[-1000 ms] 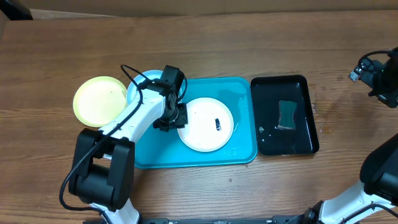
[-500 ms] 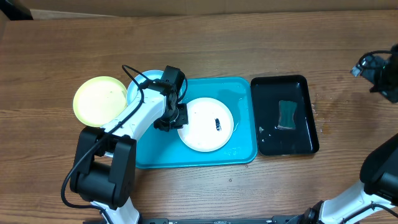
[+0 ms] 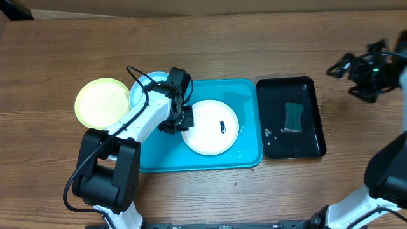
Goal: Clean dirty plates on tray and stack at the side
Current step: 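Move the right gripper to the black tray and grasp the green sponge, then dip the sponge in the black tray water with the right gripper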
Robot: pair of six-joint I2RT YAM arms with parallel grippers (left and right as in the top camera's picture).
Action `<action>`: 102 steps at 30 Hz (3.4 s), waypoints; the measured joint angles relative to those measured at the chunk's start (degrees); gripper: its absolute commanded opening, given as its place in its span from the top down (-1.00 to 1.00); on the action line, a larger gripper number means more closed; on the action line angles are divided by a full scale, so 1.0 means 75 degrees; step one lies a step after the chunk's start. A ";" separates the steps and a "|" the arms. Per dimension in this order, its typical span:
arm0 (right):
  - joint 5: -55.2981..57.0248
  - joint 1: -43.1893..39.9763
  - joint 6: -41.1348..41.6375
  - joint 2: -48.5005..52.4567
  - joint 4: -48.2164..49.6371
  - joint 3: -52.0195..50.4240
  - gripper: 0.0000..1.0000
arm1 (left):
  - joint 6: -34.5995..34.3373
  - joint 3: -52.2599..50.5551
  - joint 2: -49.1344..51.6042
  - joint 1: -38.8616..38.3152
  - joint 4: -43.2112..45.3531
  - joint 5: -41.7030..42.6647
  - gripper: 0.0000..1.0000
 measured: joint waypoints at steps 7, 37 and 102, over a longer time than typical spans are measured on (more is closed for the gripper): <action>0.0198 0.1393 -0.0265 -0.0003 -0.0309 -0.0507 -1.00 | -0.0015 0.0000 0.0000 0.0000 0.0012 0.0000 0.59; 0.3453 0.3083 0.0318 -0.0003 0.1763 -0.2684 -0.22 | -0.0015 0.0000 0.0000 -0.0029 -0.0108 0.0000 0.55; 0.4587 0.3789 0.1405 -0.0003 0.2623 -0.3579 0.03 | -0.0015 0.0000 0.0000 -0.0029 0.0006 0.0000 0.54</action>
